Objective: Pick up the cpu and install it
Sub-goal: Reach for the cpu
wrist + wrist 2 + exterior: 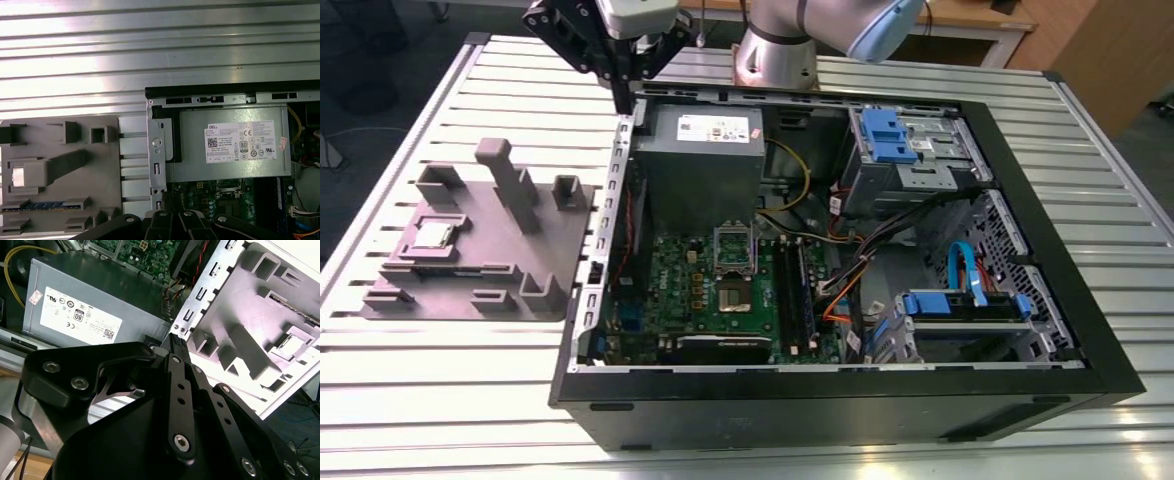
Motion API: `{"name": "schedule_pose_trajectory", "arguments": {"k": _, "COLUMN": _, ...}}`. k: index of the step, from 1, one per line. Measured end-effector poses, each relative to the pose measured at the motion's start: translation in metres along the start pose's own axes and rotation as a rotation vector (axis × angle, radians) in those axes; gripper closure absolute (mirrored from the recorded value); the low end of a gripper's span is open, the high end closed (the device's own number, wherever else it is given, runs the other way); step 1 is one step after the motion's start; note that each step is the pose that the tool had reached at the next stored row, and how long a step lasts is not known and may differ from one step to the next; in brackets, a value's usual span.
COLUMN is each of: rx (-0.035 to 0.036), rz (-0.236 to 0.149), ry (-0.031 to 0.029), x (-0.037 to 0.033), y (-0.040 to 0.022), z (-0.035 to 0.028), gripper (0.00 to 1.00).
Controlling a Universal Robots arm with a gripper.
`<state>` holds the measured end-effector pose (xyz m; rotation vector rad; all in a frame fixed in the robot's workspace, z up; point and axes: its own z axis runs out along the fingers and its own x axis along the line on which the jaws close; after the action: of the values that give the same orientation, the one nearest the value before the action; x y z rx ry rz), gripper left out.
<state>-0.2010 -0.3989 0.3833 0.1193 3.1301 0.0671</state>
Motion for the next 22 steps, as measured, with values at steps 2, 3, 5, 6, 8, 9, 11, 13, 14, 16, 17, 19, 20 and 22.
{"name": "schedule_pose_trajectory", "arguments": {"k": 2, "rx": -0.0001, "rz": 0.000, "ry": 0.0000, "x": 0.0008, "y": -0.0001, "z": 0.0001, "gripper": 0.90}}
{"name": "schedule_pose_trajectory", "arguments": {"k": 3, "rx": -0.0001, "rz": 0.000, "ry": 0.0000, "x": 0.0011, "y": -0.0001, "z": 0.0001, "gripper": 0.90}}
{"name": "schedule_pose_trajectory", "arguments": {"k": 5, "rx": 0.0000, "rz": 0.000, "ry": 0.0000, "x": 0.0021, "y": -0.0002, "z": 0.0001, "gripper": 0.90}}
{"name": "schedule_pose_trajectory", "arguments": {"k": 6, "rx": 0.0000, "rz": 0.000, "ry": 0.0001, "x": 0.0026, "y": -0.0002, "z": 0.0002, "gripper": 0.90}}
{"name": "schedule_pose_trajectory", "arguments": {"k": 8, "rx": 0.0000, "rz": 0.000, "ry": 0.0002, "x": 0.0044, "y": -0.0003, "z": 0.0002, "gripper": 0.90}}
{"name": "schedule_pose_trajectory", "arguments": {"k": 9, "rx": 0.0000, "rz": 0.000, "ry": 0.0002, "x": 0.0055, "y": -0.0004, "z": 0.0002, "gripper": 0.90}}
{"name": "schedule_pose_trajectory", "arguments": {"k": 11, "rx": 0.0000, "rz": 0.000, "ry": 0.0002, "x": 0.0080, "y": -0.0006, "z": 0.0003, "gripper": 0.90}}
{"name": "schedule_pose_trajectory", "arguments": {"k": 13, "rx": 0.0000, "rz": 0.000, "ry": 0.0002, "x": 0.0104, "y": -0.0008, "z": 0.0004, "gripper": 0.90}}
{"name": "schedule_pose_trajectory", "arguments": {"k": 14, "rx": 0.0000, "rz": 0.000, "ry": 0.0002, "x": 0.0118, "y": -0.0009, "z": 0.0005, "gripper": 0.90}}
{"name": "schedule_pose_trajectory", "arguments": {"k": 16, "rx": -0.0001, "rz": 0.000, "ry": 0.0002, "x": 0.0153, "y": -0.0011, "z": 0.0008, "gripper": 0.90}}
{"name": "schedule_pose_trajectory", "arguments": {"k": 17, "rx": -0.0002, "rz": 0.000, "ry": 0.0001, "x": 0.0167, "y": -0.0008, "z": 0.0011, "gripper": 0.90}}
{"name": "schedule_pose_trajectory", "arguments": {"k": 19, "rx": -0.0001, "rz": 0.000, "ry": 0.0002, "x": 0.0198, "y": 0.0004, "z": 0.0013, "gripper": 0.90}}
{"name": "schedule_pose_trajectory", "arguments": {"k": 20, "rx": -0.0001, "rz": 0.000, "ry": 0.0003, "x": 0.0219, "y": 0.0009, "z": 0.0014, "gripper": 0.90}}
{"name": "schedule_pose_trajectory", "arguments": {"k": 22, "rx": -0.0006, "rz": 0.000, "ry": 0.0002, "x": 0.0277, "y": 0.0013, "z": 0.0016, "gripper": 0.90}}
